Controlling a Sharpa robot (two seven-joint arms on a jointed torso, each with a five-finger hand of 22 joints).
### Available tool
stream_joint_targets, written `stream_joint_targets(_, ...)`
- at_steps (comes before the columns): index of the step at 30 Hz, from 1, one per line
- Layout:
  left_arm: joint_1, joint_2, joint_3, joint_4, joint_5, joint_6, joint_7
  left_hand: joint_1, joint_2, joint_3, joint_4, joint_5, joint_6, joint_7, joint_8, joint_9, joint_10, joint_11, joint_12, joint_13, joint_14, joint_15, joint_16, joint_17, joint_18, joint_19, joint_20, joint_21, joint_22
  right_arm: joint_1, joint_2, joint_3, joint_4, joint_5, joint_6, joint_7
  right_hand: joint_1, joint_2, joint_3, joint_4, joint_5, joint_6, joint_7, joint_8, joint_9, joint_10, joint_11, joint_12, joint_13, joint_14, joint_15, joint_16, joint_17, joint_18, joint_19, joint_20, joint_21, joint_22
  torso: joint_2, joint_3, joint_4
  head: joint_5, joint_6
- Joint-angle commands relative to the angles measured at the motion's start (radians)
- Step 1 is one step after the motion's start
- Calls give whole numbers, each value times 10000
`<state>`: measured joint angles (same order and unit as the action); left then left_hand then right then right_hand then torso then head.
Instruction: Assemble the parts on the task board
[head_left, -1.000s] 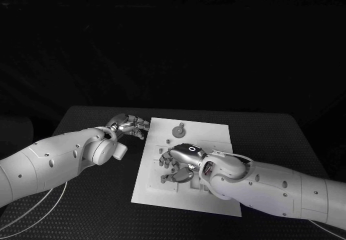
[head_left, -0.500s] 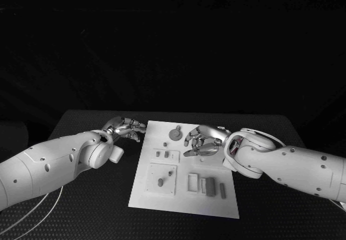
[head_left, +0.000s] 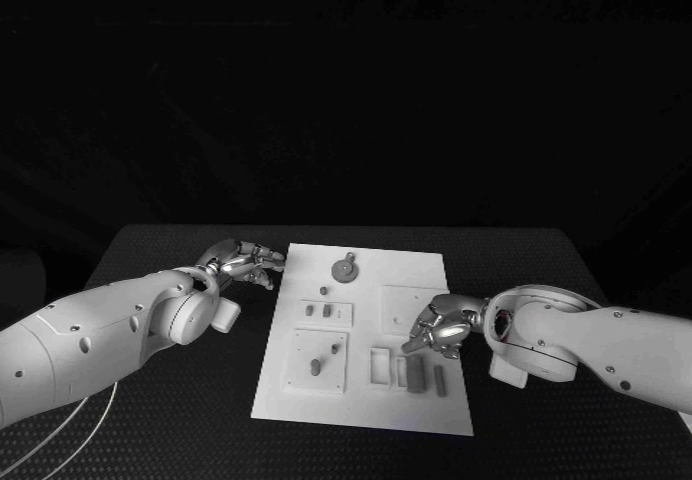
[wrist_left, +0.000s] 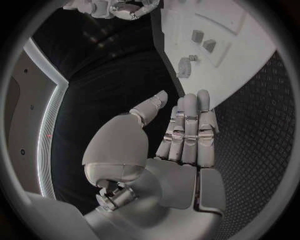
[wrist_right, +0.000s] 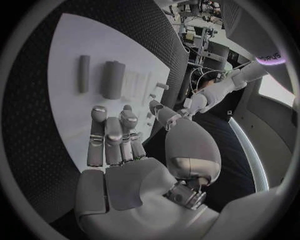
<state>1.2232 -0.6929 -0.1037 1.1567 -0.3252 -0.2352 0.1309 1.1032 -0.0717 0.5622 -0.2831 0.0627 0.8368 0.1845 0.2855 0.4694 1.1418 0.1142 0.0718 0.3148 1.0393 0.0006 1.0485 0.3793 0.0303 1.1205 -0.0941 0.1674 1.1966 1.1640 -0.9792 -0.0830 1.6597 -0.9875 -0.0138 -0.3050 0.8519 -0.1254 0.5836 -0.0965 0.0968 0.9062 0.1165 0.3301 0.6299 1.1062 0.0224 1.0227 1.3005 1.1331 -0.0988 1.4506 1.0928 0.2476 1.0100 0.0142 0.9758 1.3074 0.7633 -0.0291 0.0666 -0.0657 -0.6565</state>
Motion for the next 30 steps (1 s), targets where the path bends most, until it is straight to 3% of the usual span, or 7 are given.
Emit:
stream_joint_targets(1,-4,10,6,9,70,43,130,-121,-10,-45,34,44,9,62,53,-7,-59,-7,12,-11,73,24,-50,10,117,86,-16,-58,17,-6,-182,-42,145,121,979,-1230,-172,56,1,80,-30,694,-144,59,73,-138,-298,183,-52,247,-113,156,30,142,62,-59,101,219,5,-13,0,-42,-28)
stream_joint_targets(7,-10,-13,6,22,70,36,133,-126,-9,-46,35,44,11,61,55,-7,-57,-8,14,-10,74,23,-52,12,117,87,-17,-60,19,-13,-418,-75,214,-105,1153,-1597,-604,166,-55,195,-30,865,-224,63,189,-55,-375,422,-209,536,-189,402,130,142,120,-160,231,202,12,-9,13,-83,-108)
stream_joint_targets(14,-19,-28,5,51,71,46,144,-131,-10,-48,37,44,12,61,58,-7,-53,-9,16,-9,74,23,-53,15,118,89,-17,-62,21,-13,-561,-76,327,-259,1352,-1924,-947,129,-32,295,-28,983,-270,35,262,-13,-421,563,-353,659,-231,537,110,141,157,-225,290,185,10,-24,16,-125,-162)
stream_joint_targets(18,-29,-35,5,60,75,43,154,-143,-9,-52,42,43,13,60,60,-6,-50,-9,18,-8,75,22,-54,17,116,91,-16,-64,23,-16,-499,-98,304,-259,1302,-1917,-1001,109,-24,312,-28,990,-272,22,270,-17,-424,576,-380,649,-233,551,80,141,155,-232,295,183,11,-12,7,-135,-184)
stream_joint_targets(25,-35,-20,5,79,90,57,160,-164,-7,-60,52,41,10,61,61,-7,-49,-9,19,-8,75,23,-57,21,115,93,-15,-68,26,-35,-342,-177,327,-356,880,-1832,-1165,-70,46,389,-23,981,-269,-48,281,-49,-419,598,-492,565,-232,573,-68,142,133,-251,295,173,11,-23,21,-183,-174)
stream_joint_targets(30,-36,-10,5,86,91,64,155,-178,-7,-64,58,41,7,62,61,-8,-52,-8,17,-8,74,23,-59,23,114,93,-15,-70,28,-38,-190,-198,270,-484,932,-1878,-1246,-214,131,475,-23,976,-262,-99,286,-65,-415,623,-567,514,-228,596,-166,142,131,-261,298,168,8,-28,33,-199,-180)
